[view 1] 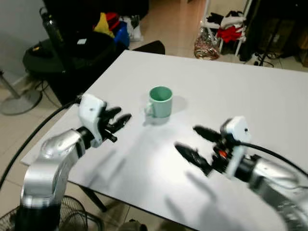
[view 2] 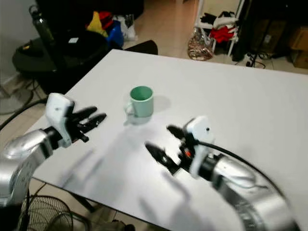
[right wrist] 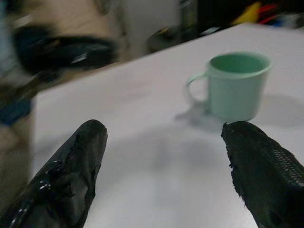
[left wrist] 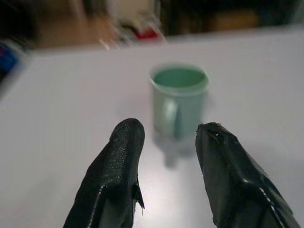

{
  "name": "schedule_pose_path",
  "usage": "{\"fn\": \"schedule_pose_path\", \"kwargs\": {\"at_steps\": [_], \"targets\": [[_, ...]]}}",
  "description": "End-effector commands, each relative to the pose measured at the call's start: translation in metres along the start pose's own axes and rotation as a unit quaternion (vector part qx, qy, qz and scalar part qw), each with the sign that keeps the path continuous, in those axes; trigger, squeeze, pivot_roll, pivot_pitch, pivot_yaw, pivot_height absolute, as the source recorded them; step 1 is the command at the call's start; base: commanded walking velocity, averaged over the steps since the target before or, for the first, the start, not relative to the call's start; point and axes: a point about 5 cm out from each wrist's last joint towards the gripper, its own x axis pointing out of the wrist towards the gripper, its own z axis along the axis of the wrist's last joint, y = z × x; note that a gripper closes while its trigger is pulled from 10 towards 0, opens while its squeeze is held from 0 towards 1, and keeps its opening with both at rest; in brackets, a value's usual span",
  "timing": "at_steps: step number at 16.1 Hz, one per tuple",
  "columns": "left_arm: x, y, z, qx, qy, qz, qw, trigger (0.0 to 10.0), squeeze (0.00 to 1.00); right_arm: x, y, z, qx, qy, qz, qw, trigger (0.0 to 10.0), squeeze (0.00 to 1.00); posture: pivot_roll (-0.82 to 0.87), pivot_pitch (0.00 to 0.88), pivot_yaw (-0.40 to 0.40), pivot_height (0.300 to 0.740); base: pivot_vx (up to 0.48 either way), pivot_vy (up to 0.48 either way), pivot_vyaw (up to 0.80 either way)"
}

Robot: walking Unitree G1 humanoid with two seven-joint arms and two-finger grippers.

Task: Setting the table

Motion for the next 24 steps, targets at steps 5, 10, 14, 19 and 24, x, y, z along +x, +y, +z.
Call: {"fn": "schedule_pose_path", "kwargs": {"at_steps": [5,10,14,19,24], "targets": [[-0.022,-0.026,-0.001,0.002,-0.029,0.113,0.993,10.0,0.02,0.002,-0.016,-0.006,0.034,-0.053,-0.227,0.972,10.0,0.00,0.11,0.000,0.045,0.740,0.000,-0.203,0.00],[-0.018,-0.027,-0.012,0.005,-0.013,0.149,0.989,10.0,0.01,-0.003,-0.018,-0.014,0.045,-0.050,-0.285,0.956,10.0,0.00,0.09,0.000,0.063,0.740,0.000,-0.373,0.00],[-0.013,-0.023,-0.012,0.037,-0.004,0.135,0.990,10.0,0.02,-0.005,-0.020,-0.015,0.011,-0.037,-0.301,0.953,10.0,0.00,0.08,0.000,0.079,0.740,0.000,-0.378,0.00],[-0.012,-0.028,-0.015,0.041,-0.003,0.119,0.992,10.0,0.02,-0.003,-0.019,-0.016,0.013,-0.039,-0.305,0.952,10.0,0.00,0.07,0.000,0.085,0.740,0.000,-0.369,0.00],[-0.014,-0.026,-0.015,0.043,-0.005,0.118,0.992,10.0,0.02,-0.002,-0.021,-0.017,0.017,-0.042,-0.304,0.952,10.0,0.00,0.08,0.000,0.082,0.740,0.000,-0.354,0.00]]}}
